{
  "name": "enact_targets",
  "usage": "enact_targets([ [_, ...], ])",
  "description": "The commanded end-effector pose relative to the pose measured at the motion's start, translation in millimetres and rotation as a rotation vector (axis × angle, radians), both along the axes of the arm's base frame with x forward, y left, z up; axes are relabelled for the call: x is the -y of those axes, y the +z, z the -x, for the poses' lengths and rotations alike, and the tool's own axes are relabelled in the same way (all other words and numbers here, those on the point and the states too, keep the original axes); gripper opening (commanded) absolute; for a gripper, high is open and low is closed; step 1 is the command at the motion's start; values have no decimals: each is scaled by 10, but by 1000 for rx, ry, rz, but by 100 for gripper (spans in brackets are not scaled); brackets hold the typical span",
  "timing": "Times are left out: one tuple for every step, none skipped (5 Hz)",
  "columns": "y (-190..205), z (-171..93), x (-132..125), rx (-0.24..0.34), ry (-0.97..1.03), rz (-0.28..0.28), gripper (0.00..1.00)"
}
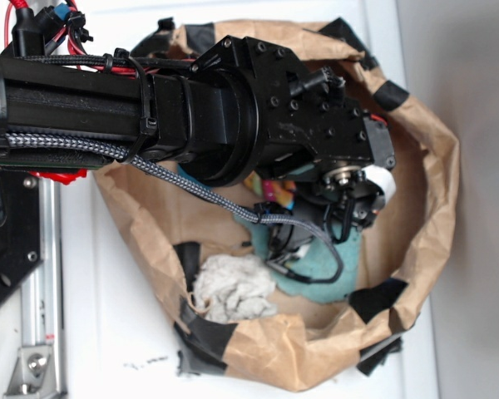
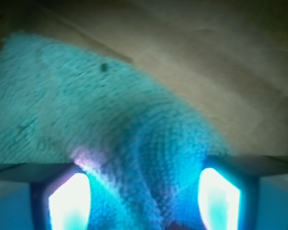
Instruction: Grab the blue cloth.
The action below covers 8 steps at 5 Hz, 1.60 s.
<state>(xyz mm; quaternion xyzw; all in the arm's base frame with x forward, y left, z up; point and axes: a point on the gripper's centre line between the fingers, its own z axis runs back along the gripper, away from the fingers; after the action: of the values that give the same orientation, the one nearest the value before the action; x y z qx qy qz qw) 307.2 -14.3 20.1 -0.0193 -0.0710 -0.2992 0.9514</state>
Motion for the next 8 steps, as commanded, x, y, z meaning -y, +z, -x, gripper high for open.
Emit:
enact_targets([
  [65, -34, 93, 50, 25, -6, 0],
  [76, -38, 84, 53, 37, -4, 0],
  [211, -33, 30, 70, 55, 29, 0],
  [556, 23, 34, 131, 33, 79, 0],
  [899, 145, 31, 180, -36, 153, 0],
  [947, 200, 42, 191, -56, 171, 0],
  [961, 227, 62, 196, -57, 143, 0],
  [1207, 349, -55, 107, 169, -86, 0],
])
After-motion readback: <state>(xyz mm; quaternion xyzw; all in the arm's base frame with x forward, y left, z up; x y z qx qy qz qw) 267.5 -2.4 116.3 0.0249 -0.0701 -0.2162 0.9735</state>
